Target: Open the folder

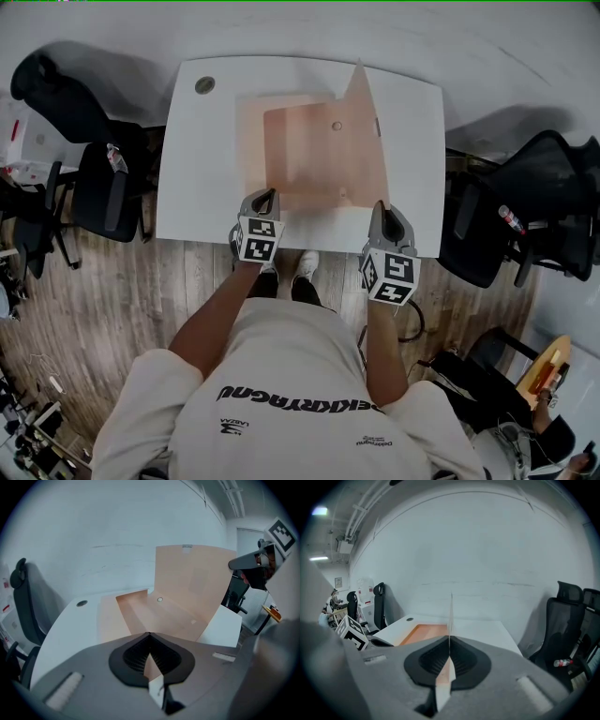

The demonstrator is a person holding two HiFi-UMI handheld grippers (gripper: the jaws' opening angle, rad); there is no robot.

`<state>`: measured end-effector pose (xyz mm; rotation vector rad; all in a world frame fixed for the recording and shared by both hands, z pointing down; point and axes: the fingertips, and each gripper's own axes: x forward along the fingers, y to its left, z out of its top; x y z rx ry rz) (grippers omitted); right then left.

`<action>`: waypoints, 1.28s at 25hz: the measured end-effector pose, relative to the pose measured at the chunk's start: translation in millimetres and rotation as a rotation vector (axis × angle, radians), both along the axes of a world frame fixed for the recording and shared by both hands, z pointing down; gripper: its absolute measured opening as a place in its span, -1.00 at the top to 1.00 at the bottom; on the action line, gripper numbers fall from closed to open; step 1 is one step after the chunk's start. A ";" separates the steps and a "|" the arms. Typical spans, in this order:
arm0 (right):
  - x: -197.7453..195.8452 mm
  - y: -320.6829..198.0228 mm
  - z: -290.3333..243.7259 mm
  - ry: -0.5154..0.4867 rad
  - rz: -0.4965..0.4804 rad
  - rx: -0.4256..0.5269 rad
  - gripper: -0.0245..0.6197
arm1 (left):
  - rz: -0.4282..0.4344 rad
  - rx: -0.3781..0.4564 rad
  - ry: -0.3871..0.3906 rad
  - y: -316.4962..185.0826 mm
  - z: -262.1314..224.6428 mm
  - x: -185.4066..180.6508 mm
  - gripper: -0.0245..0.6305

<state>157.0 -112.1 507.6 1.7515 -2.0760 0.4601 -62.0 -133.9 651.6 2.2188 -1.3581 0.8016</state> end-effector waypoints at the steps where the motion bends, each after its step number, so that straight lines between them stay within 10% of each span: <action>1: 1.5 -0.2 1.0 0.004 0.003 -0.002 0.91 | -0.003 -0.008 0.004 0.5 2.3 -0.5 0.94; 32: 90.7 -13.3 51.2 0.125 0.198 -0.173 0.91 | 0.047 -0.041 -0.074 4.1 20.1 1.9 0.94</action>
